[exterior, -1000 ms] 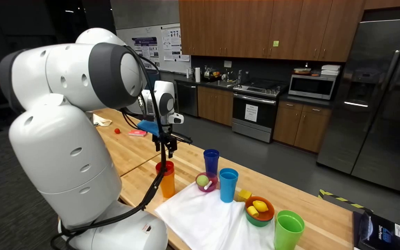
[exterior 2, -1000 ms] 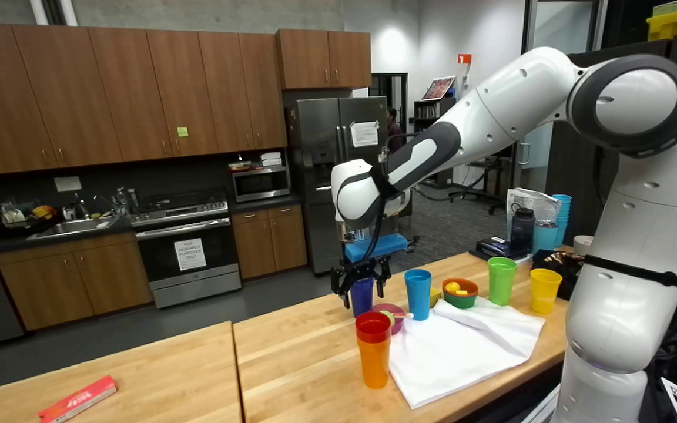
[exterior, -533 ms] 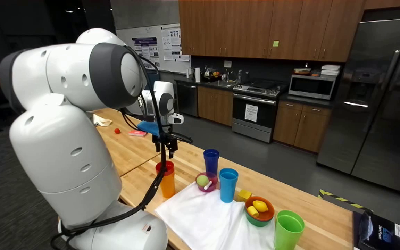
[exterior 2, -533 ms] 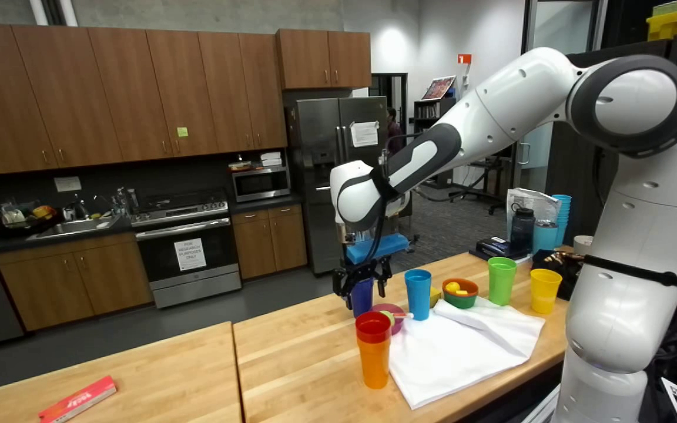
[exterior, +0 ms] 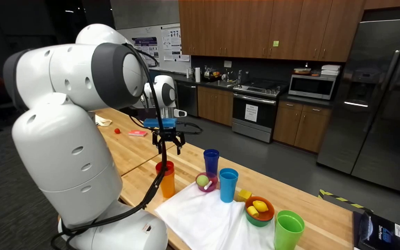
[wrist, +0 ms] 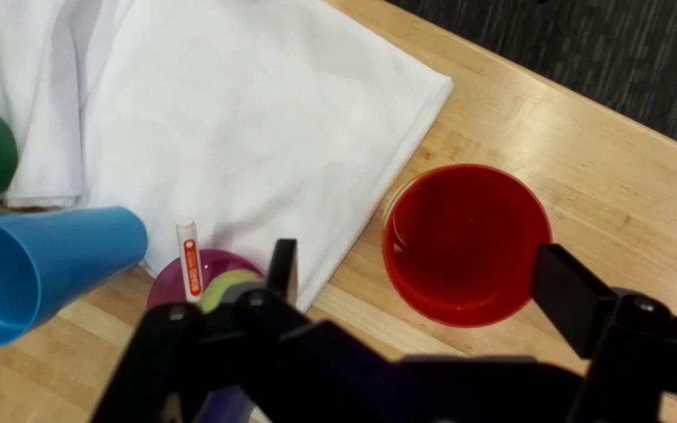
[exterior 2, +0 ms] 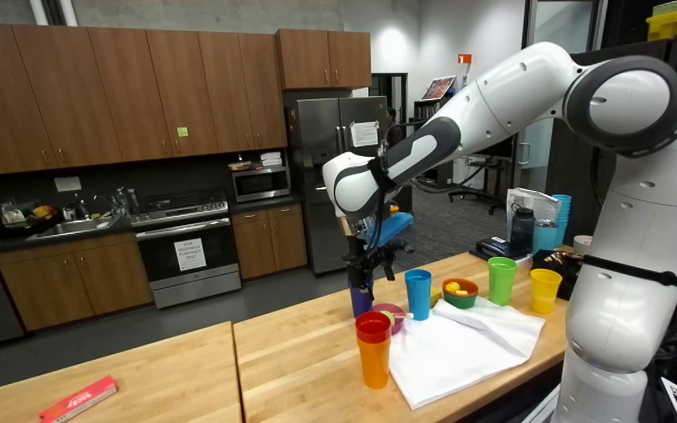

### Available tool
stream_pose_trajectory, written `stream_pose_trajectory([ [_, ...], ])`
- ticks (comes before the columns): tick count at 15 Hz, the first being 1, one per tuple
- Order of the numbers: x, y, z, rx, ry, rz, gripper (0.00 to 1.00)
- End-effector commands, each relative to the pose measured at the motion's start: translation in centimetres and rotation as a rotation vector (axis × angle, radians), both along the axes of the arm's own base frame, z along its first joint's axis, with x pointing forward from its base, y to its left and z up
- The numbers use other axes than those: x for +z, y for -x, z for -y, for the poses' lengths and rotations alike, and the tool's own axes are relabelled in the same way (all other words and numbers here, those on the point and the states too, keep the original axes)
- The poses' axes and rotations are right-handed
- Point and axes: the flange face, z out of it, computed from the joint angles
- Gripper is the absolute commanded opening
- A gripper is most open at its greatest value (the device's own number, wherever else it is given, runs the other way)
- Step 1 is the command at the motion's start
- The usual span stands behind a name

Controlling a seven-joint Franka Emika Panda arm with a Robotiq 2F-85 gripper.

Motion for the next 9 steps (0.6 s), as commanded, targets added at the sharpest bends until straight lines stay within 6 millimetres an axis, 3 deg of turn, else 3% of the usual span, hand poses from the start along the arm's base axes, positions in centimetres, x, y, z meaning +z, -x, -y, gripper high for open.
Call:
stream_pose_trajectory([
  [1,2.2,-1.6,0.5,0.202,-0.026,0.012,1.0],
  [3,2.8,-2.1,0.2,0.312,-0.049,0.001,1.0],
  [4,2.8,-2.4,-0.5,0.259,-0.035,-0.018,1.0],
  [5,2.3,-1.6,0.1,0.24,-0.048,0.009,1.0],
  [9,2.4,-2.1,-0.6,0.249,-0.048,-0.01,1.0],
])
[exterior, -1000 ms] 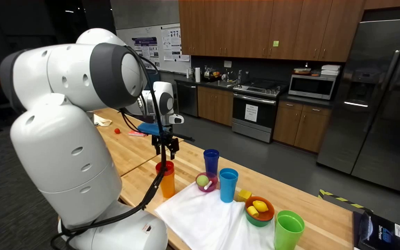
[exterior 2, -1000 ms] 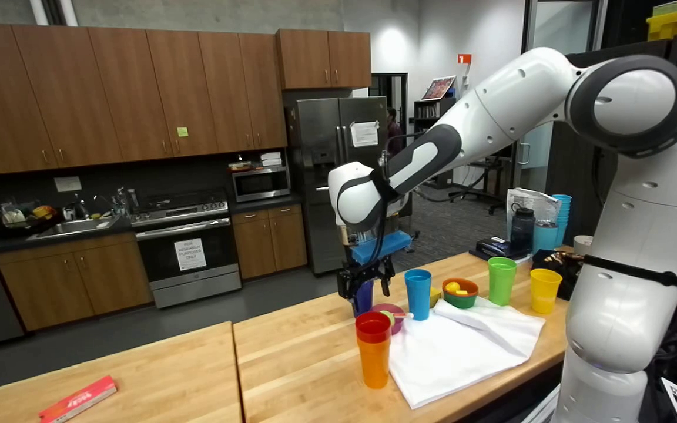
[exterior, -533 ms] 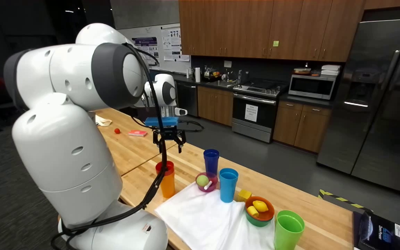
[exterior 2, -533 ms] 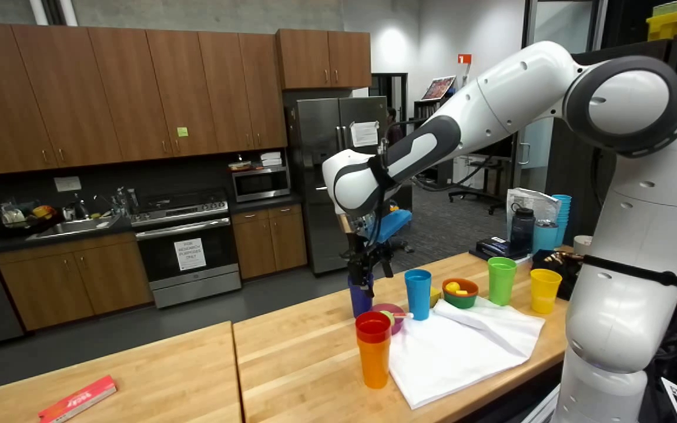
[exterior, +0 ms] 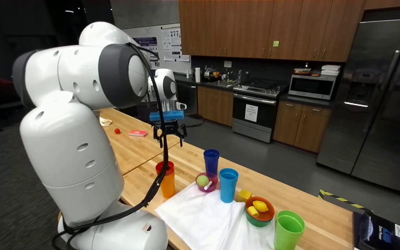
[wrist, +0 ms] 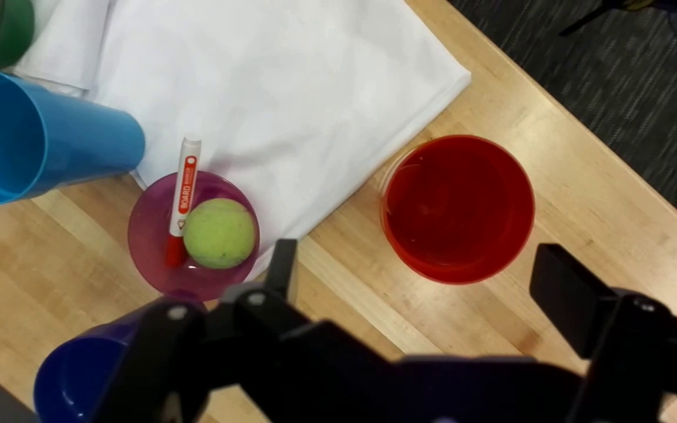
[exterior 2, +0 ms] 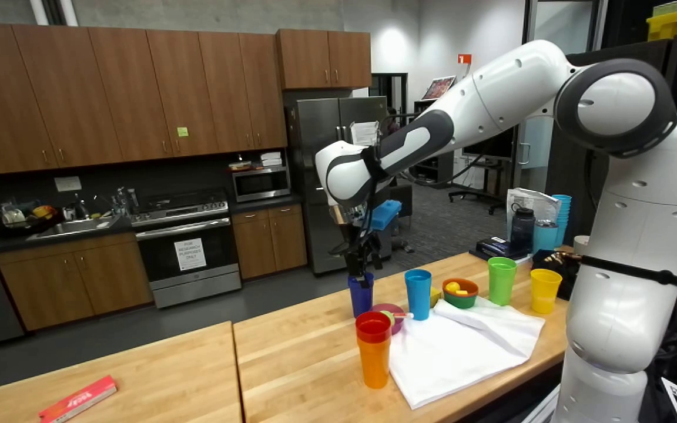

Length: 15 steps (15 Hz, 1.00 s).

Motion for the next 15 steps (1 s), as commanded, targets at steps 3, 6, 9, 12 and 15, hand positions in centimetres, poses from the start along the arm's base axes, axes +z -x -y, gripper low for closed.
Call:
stream_pose_trajectory([
  [3,-0.1,-0.1,-0.1,0.0,0.001,-0.005,1.0],
  [6,-0.2,-0.1,-0.1,0.0,0.001,-0.006,1.0],
  [9,0.3,-1.2,0.1,0.11,0.044,0.092,1.0],
  [12,1.4,-3.5,1.4,0.222,0.075,0.138,1.0],
  [15,2.6,-5.7,2.9,0.305,0.03,0.13,1.0],
])
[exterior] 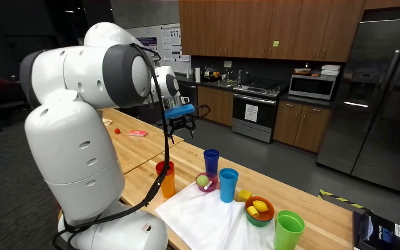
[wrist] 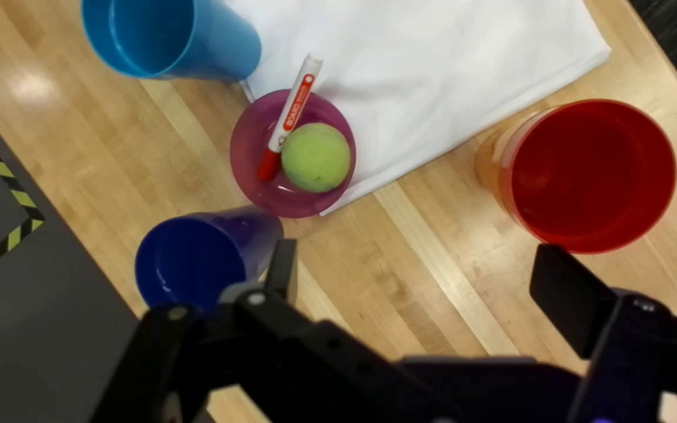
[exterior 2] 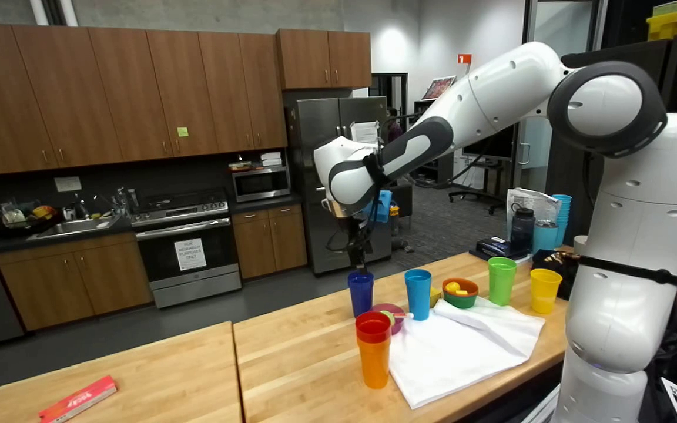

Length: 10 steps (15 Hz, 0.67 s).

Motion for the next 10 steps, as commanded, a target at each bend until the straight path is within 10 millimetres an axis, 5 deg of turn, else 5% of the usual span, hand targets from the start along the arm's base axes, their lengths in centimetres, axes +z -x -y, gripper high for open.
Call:
stream_pose_trajectory([
  [1,1.7,-3.2,2.1,0.108,-0.044,-0.013,1.0],
  [5,2.0,-6.7,3.8,0.202,-0.106,-0.085,1.0],
  [10,0.0,-10.5,4.3,0.237,-0.087,-0.169,1.0],
])
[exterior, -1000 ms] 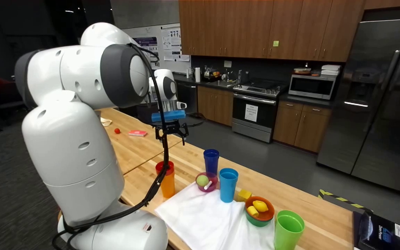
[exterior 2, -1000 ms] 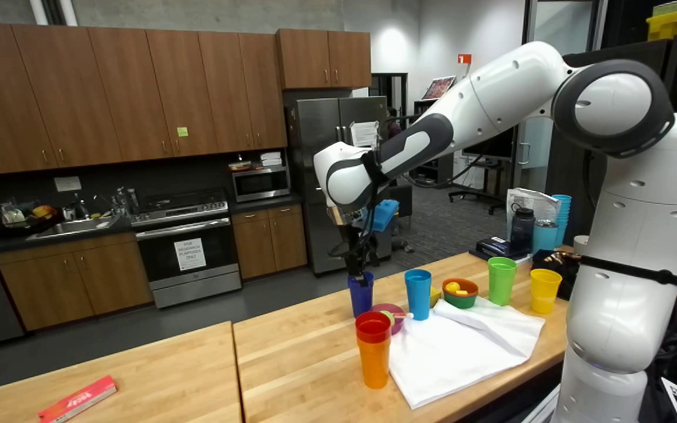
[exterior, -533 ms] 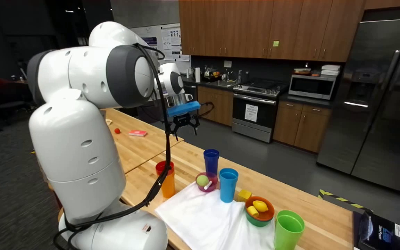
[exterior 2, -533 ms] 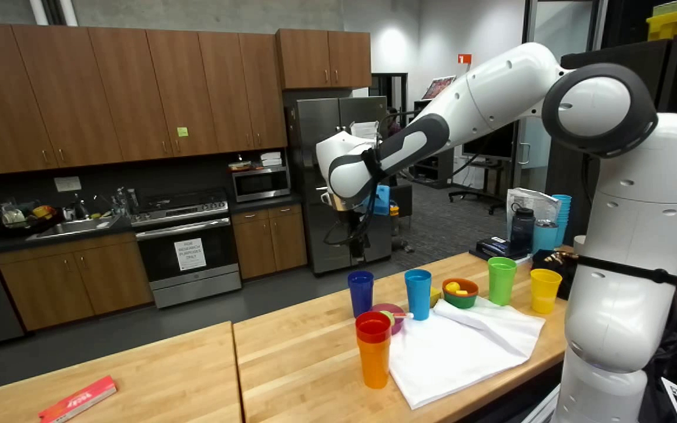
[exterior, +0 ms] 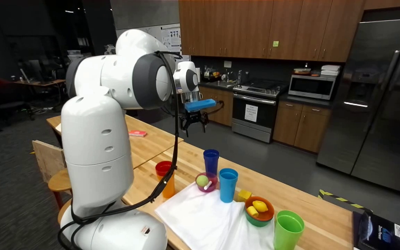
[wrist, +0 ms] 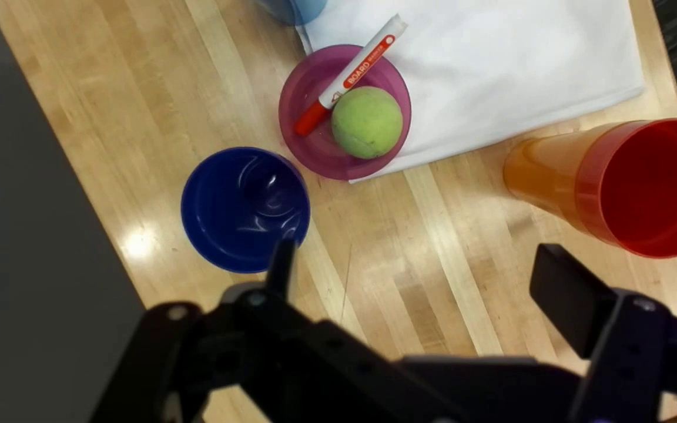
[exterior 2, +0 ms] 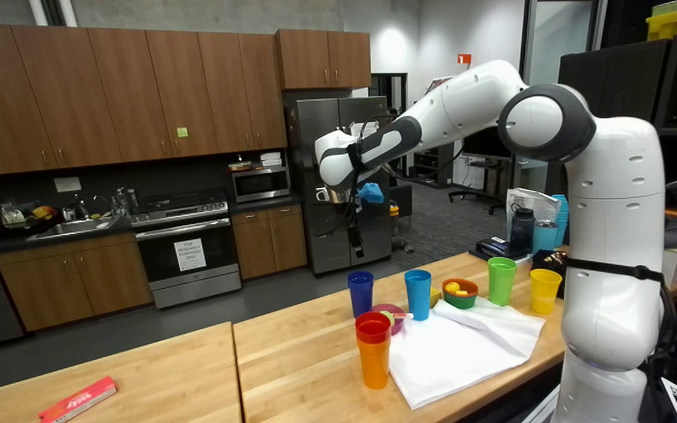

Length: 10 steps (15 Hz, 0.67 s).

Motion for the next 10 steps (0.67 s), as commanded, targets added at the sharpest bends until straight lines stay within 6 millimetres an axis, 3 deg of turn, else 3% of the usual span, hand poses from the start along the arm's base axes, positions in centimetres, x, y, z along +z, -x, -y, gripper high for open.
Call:
stream_pose_trajectory([
  [1,-1.3,-3.4,0.2,0.014,0.007,-0.065,1.0],
  [10,-5.2,-6.9,0.9,-0.055,-0.042,-0.122,1.0],
])
